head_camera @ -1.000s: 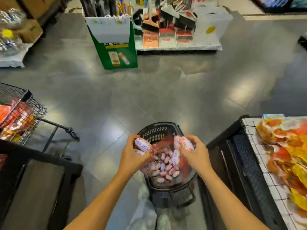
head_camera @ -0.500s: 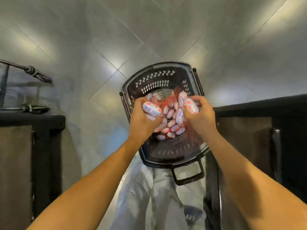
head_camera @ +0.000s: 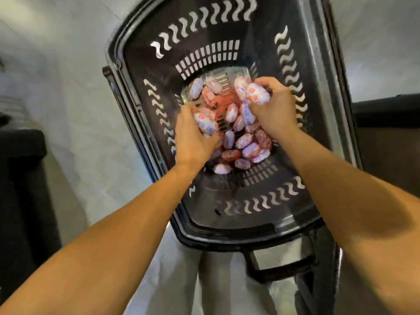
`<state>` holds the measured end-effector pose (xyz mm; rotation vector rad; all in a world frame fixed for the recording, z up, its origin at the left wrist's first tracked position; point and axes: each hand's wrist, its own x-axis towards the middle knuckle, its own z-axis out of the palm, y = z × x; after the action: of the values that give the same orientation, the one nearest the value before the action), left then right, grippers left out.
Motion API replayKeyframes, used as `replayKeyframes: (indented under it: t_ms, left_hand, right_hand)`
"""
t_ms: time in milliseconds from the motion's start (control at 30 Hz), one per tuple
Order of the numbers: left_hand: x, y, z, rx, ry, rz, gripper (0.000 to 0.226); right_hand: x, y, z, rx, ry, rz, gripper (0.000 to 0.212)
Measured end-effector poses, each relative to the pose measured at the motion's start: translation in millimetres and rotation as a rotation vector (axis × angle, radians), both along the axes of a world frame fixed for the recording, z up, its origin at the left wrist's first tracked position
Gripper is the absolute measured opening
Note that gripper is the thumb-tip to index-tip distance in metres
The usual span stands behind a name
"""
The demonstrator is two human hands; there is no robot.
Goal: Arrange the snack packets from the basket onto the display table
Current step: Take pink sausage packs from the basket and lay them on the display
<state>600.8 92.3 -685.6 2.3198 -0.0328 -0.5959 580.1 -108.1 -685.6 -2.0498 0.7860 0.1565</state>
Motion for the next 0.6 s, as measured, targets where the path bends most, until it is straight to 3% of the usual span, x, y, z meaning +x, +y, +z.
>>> replayKeyframes:
  t_ms: [133, 233, 367, 433, 533, 600]
  left_hand:
    - [9.2, 4.8, 8.1, 0.189, 0.143, -0.092, 0.041]
    - [17.4, 6.1, 50.6, 0.202, 0.186, -0.121, 0.03]
    - [24.5, 1.8, 152.5, 0.158, 0.171, -0.157, 0.019]
    - [26.6, -0.8, 213.3, 0.163, 0.143, -0.222, 0.022]
    - [26.8, -1.3, 307.4, 0.157, 0.051, -0.341, 0.038]
    - [23.7, -3.1, 370.8, 0.182, -0.051, -0.424, 0.035]
  right_hand:
    - [-8.3, -3.1, 18.1, 0.008, 0.089, 0.058, 0.04]
    - [-13.8, -5.2, 58.2, -0.051, 0.154, 0.159, 0.04]
    - [-25.5, -3.1, 149.1, -0.194, 0.177, 0.326, 0.038]
    - [-29.6, -3.6, 205.5, -0.263, 0.136, 0.377, 0.037]
    - [-29.5, -5.3, 311.4, -0.363, 0.227, 0.465, 0.033]
    - [-35.4, -4.5, 378.5, -0.434, 0.23, 0.48, 0.029]
